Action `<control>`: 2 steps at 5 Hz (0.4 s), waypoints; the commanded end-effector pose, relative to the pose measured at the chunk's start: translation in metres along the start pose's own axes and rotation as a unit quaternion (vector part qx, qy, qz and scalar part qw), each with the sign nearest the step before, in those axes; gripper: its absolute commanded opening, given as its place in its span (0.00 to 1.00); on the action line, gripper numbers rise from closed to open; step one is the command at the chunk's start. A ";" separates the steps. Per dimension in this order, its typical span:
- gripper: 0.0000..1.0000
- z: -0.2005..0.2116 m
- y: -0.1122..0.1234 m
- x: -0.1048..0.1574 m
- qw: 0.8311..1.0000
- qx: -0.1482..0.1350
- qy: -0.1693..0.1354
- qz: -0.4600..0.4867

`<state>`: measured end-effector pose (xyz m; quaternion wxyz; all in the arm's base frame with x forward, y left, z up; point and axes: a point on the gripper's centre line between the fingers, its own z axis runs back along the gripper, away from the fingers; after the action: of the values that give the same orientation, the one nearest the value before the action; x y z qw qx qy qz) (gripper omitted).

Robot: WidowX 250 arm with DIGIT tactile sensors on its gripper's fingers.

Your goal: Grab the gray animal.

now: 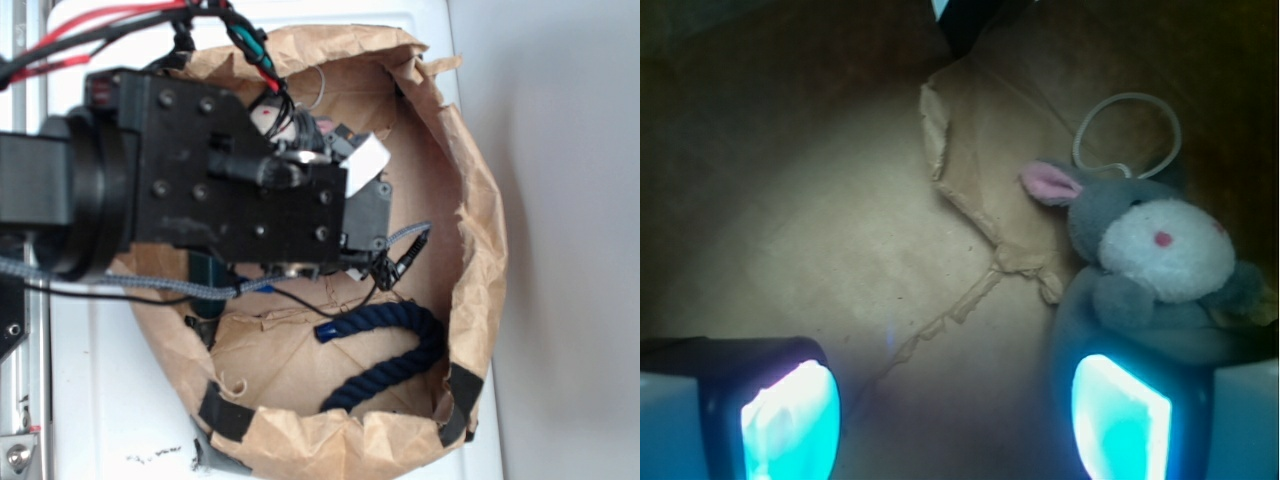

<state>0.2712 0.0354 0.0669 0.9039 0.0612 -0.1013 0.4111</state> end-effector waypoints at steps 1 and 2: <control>1.00 0.012 -0.005 0.007 1.000 -0.021 -0.020 0.008; 1.00 0.006 -0.002 0.015 0.999 -0.022 -0.028 0.004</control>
<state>0.2762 0.0383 0.0647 0.9075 0.0596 -0.1116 0.4006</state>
